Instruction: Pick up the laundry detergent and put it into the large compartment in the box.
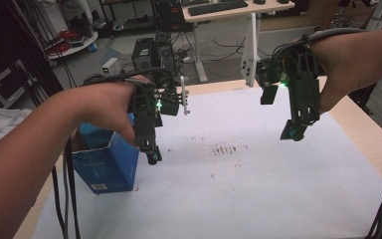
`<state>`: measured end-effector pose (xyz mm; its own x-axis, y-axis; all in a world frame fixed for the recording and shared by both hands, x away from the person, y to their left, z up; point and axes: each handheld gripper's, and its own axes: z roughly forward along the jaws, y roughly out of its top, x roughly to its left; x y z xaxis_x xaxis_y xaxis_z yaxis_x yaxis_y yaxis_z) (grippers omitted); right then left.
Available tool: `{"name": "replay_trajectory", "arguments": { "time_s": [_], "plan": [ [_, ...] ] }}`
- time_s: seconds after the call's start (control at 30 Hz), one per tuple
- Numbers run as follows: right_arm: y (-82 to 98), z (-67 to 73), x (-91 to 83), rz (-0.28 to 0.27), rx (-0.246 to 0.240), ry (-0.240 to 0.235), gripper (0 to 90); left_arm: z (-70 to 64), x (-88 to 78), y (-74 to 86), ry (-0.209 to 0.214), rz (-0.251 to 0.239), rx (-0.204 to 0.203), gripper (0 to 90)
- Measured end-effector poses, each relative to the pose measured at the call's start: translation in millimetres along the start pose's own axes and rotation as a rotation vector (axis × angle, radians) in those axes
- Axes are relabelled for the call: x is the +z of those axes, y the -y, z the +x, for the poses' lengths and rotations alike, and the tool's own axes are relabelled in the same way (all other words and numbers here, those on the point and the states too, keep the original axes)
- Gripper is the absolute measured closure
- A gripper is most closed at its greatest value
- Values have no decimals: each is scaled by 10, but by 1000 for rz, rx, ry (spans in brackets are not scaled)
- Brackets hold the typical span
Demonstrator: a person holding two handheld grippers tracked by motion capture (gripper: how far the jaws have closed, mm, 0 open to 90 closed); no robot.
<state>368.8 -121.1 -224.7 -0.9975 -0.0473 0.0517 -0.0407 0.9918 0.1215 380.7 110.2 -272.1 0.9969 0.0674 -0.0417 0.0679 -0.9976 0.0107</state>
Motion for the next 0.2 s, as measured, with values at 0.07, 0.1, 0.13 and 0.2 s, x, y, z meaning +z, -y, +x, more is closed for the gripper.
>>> {"name": "replay_trajectory", "arguments": {
  "time_s": [0.07, 0.1, 0.13, 0.2],
  "plan": [
    [0, 5, -7, -5, 2, 1, 6, -5, 12, 1, 3, 1, 1, 17],
    [-1, 9, -7, -7, 5, -1, 7, -5, 14, 1, 4, 0, 1, 17],
    [0, 10, -7, -6, 2, 0, 7, -4, 14, 1, 4, -3, 2, 17],
    [-4, 15, -5, -3, 0, -2, 6, 7, 13, 3, 10, -6, 3, 18]
  ]
}}
